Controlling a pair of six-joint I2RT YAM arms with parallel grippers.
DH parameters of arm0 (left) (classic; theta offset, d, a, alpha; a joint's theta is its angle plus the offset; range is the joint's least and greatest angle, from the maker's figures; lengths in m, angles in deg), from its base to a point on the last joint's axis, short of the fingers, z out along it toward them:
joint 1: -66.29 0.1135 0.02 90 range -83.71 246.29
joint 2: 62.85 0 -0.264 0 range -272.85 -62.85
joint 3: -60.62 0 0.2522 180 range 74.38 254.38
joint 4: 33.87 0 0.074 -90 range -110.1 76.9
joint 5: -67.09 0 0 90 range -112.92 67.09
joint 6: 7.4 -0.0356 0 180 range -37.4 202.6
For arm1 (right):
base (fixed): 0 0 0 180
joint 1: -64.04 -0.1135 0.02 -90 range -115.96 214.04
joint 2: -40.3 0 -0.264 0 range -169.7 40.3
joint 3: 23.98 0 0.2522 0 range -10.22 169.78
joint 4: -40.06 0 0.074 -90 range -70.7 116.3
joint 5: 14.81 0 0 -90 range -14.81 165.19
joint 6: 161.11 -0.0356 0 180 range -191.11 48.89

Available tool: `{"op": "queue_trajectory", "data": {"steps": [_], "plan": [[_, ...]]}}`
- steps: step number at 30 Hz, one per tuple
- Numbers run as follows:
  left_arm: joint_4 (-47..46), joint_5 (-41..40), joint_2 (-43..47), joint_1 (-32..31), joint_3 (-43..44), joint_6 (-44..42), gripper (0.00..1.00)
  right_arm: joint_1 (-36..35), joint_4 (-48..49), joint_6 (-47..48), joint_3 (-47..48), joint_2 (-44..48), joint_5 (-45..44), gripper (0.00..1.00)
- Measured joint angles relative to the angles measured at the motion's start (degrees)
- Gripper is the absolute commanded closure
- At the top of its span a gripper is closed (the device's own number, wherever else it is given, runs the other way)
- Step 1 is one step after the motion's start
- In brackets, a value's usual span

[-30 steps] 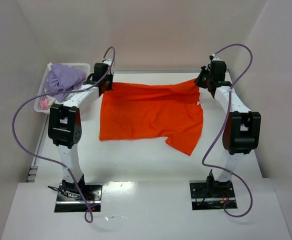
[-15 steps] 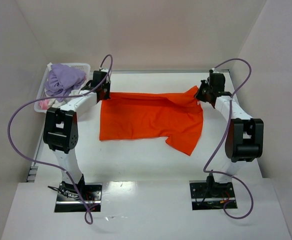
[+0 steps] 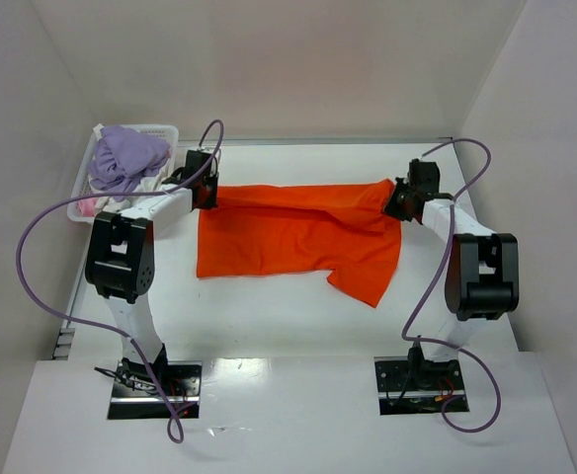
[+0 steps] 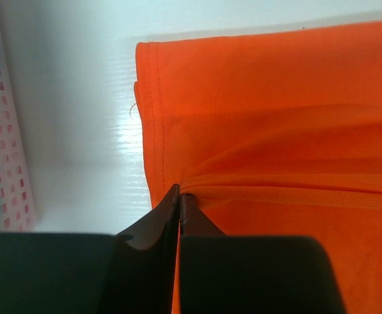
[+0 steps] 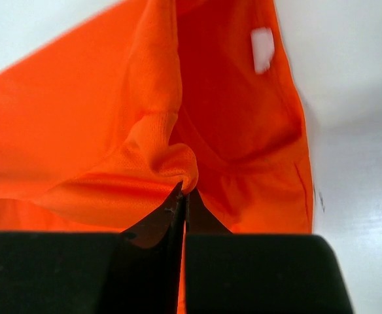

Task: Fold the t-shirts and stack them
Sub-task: Fold the flattened tshirt in 1/3 of the way

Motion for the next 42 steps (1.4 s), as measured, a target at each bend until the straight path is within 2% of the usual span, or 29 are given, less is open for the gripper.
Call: {"op": "queue_trajectory", "data": {"steps": [20, 25, 28, 30, 32, 34, 35, 38, 42], "plan": [[0.31, 0.07, -1.14, -0.26, -0.33, 0.26, 1.00, 0.02, -3.54, -2.45, -2.69, 0.37, 0.07, 1.00], [0.35, 0.07, -1.18, -0.52, -0.33, 0.24, 1.00, 0.02, -4.79, -2.71, -2.69, -1.40, 0.04, 0.90], [0.39, 0.04, -1.18, -0.72, -0.33, 0.24, 0.99, 0.02, -5.64, -2.86, -2.69, -1.75, 0.00, 0.70], [0.57, 0.02, -1.18, -0.74, -0.28, 0.22, 0.94, 0.11, -6.01, -2.75, -2.62, -1.73, -0.15, 0.56], [0.76, -0.11, -1.18, -0.76, -0.26, 0.24, 0.88, 0.22, -6.58, -2.69, -2.29, -1.68, -0.26, 0.49], [1.09, -0.33, -1.18, -0.90, -0.26, 0.35, 0.81, 0.24, -7.34, -2.45, -1.40, -1.46, -0.33, 0.38], [1.27, -0.52, -1.18, -0.90, -0.26, 0.42, 0.73, 0.26, -7.78, -2.36, -0.63, -1.27, -0.31, 0.35], [1.70, -1.05, -1.18, -1.01, -0.26, 0.63, 0.65, 0.26, -8.76, -1.75, 3.06, -0.59, -0.17, 0.30], [3.15, -0.96, -0.24, -1.22, -0.24, 1.53, 0.36, 0.26, -8.57, -0.92, 9.07, -0.61, 0.02, 0.28]]}}
